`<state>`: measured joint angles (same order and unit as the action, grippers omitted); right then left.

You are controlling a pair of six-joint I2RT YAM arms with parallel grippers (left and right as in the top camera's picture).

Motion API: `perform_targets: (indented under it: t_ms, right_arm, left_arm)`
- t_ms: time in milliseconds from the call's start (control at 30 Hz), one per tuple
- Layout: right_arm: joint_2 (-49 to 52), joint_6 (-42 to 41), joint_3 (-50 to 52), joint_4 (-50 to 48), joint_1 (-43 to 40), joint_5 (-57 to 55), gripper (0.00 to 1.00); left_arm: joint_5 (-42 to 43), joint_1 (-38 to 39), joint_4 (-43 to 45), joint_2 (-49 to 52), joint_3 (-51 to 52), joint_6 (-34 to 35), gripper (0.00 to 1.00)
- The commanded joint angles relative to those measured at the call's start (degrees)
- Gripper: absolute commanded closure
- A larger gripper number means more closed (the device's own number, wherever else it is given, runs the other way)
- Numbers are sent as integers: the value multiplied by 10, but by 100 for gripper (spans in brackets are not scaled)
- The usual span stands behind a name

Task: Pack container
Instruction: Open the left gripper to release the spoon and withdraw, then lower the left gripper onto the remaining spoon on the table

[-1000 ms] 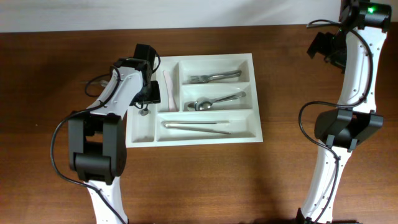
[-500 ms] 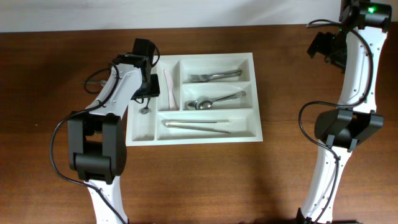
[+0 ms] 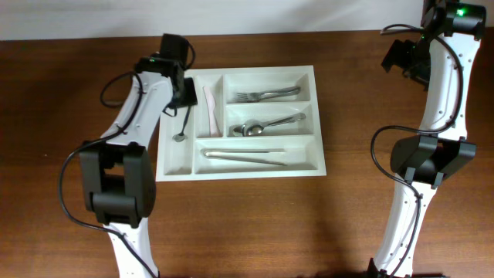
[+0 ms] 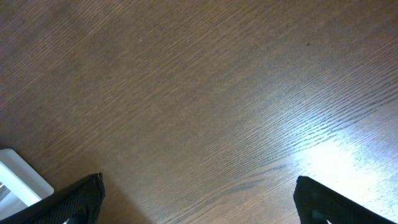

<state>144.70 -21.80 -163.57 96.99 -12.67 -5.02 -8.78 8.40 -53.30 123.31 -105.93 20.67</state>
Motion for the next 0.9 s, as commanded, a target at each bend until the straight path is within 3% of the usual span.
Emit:
perform_targets:
  t_ms: [0,133,300,867]
  right_arm:
    - [-18,4,-9,3,-3,-1,1]
    - [-18,4,-9,3,-3,-1,1]
    - [-18,4,-9,3,-3,-1,1]
    - [-18,4,-9,3,-3,-1,1]
  left_arm:
    - [0,-41,-2,3,-50,98,32]
    - [0,-85,-5,3,-86,195,24]
    - [0,-140,-9,14,-86,323,23]
    - [0,-161,-16,124,-85,460,22]
